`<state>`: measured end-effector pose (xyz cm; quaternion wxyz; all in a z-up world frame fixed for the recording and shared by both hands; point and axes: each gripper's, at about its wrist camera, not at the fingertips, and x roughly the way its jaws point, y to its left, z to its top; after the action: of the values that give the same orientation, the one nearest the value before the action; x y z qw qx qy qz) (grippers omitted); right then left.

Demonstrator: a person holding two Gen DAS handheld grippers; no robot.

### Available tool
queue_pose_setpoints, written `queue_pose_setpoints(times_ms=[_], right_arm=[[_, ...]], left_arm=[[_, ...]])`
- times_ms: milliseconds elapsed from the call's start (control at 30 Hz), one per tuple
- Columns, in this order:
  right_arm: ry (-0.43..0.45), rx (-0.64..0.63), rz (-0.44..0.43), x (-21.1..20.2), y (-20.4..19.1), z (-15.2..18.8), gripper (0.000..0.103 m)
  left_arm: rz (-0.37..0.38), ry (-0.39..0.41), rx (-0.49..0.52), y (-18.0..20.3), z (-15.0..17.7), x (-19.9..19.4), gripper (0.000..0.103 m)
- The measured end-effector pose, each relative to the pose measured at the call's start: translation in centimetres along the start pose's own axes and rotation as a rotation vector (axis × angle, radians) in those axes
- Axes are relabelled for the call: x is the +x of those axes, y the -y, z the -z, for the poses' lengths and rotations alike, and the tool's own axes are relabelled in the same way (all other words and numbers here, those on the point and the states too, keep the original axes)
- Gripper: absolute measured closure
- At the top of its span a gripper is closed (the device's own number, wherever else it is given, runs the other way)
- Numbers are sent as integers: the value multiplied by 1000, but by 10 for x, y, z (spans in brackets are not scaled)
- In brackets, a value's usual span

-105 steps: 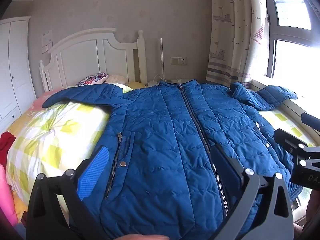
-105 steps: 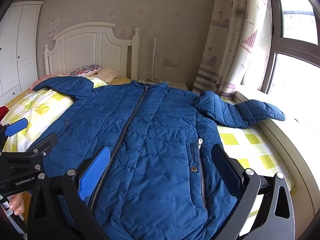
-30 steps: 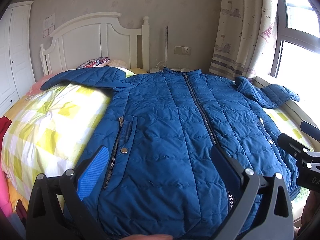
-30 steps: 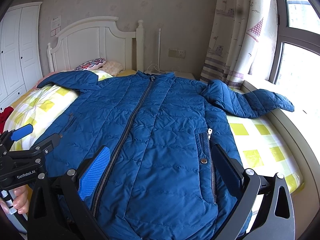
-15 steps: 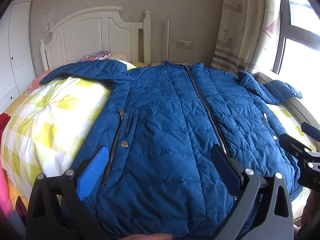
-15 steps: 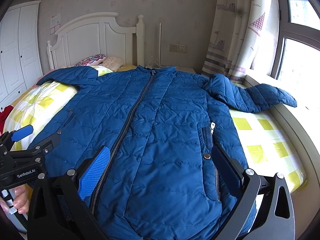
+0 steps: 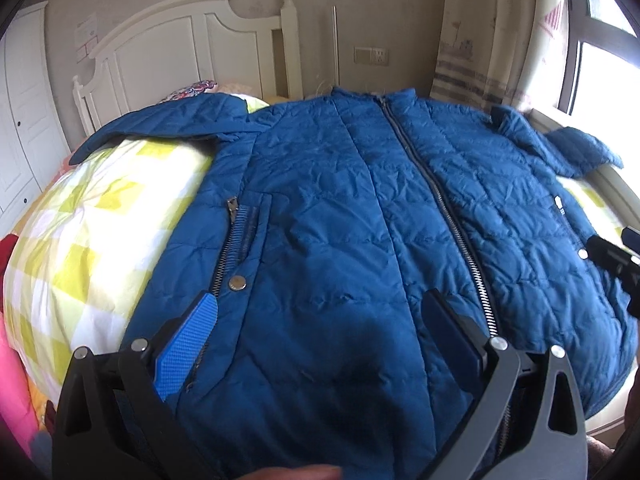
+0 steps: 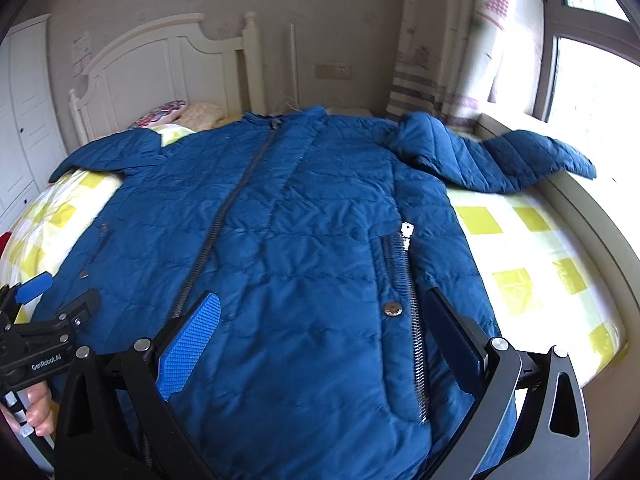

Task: Fold large clothes
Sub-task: 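Grasp the jacket sleeve cuff with the right gripper and lift it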

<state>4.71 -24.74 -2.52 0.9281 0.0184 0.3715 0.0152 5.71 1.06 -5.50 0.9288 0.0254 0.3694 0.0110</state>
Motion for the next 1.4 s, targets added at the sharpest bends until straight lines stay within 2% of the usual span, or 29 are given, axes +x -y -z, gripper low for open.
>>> queue_pose_setpoints(times_ms=[133,267,433,533,600,667,733,800,867,1067,1133,1200,1233,1267,1333,1400], right_arm=[[-24,5,15,17,12,-6,6],[-60,10,25,35,32,-27,6],[-160,141,9,80,96,-74,6],[-189,274,120,109,150,-91,6],[-185,345,173,120,182,-98,6],[-164,406,213,127,210,-102,6],[-148,456,255,134,235,-108,6],[-118,501,294,141,261,-115,6],[-104,526,320,149,281,-121,6],[-141,592,426,201,332,-136,6],[-156,629,436,209,343,-132,11],[-113,634,427,210,347,-135,24],[-101,631,399,209,344,-137,41],[-85,635,352,207,340,-139,70],[1,586,305,191,316,-150,83],[115,476,246,167,277,-169,85]], left_arm=[[3,-36,22,4,-7,14,2],[8,-70,69,9,-29,30,2],[10,-125,103,9,-74,70,2],[-41,-155,120,5,-108,115,2],[-68,-186,92,-4,-132,150,2],[-74,-215,49,-14,-145,179,2],[-40,-228,5,-23,-149,200,2],[-8,-185,-22,-30,-147,206,2],[3,-177,-29,-32,-146,207,2],[8,-176,-33,-33,-145,207,2],[6,-176,-33,-31,-144,206,2],[7,-178,-33,-30,-144,206,2],[8,-178,-34,-30,-143,205,2],[10,-179,-35,-30,-144,206,2],[8,-176,-34,-31,-144,205,2],[8,-176,-34,-31,-144,206,2]])
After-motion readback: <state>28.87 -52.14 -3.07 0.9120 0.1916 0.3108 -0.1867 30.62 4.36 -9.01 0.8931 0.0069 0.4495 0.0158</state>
